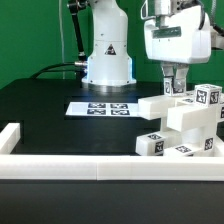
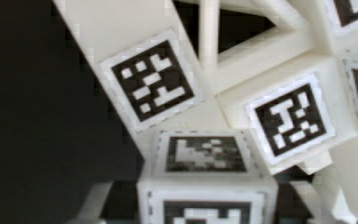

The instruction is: Assemble chair

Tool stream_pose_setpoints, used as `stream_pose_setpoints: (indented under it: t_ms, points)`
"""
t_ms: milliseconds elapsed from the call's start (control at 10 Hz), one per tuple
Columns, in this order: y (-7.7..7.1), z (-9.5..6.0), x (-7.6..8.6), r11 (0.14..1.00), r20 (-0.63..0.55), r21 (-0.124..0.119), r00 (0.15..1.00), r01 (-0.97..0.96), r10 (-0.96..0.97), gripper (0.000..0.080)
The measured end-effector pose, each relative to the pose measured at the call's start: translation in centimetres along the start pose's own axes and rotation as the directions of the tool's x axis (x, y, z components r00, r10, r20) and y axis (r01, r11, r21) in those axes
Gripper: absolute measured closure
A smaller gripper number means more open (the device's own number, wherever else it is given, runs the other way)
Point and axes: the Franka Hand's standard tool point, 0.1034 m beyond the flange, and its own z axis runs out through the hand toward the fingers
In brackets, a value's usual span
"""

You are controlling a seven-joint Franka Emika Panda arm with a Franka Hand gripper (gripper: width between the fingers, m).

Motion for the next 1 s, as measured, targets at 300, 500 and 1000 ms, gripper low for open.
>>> stream_pose_setpoints:
  t_ms: [300,500,1000]
  points:
    - [0.0,0.0,-0.1,0.999,0.004,-0.001,0.999,0.039,-0.039,0.0322]
    - [-0.4,-0.2,-0.5,0.964,-0.005,-0.002,0.964,0.267,-0.267,0.0162]
    - [-1.2,-0.7,-0.9,0.720,-0.004,-0.018,0.720,0.694,-0.694,0.0151]
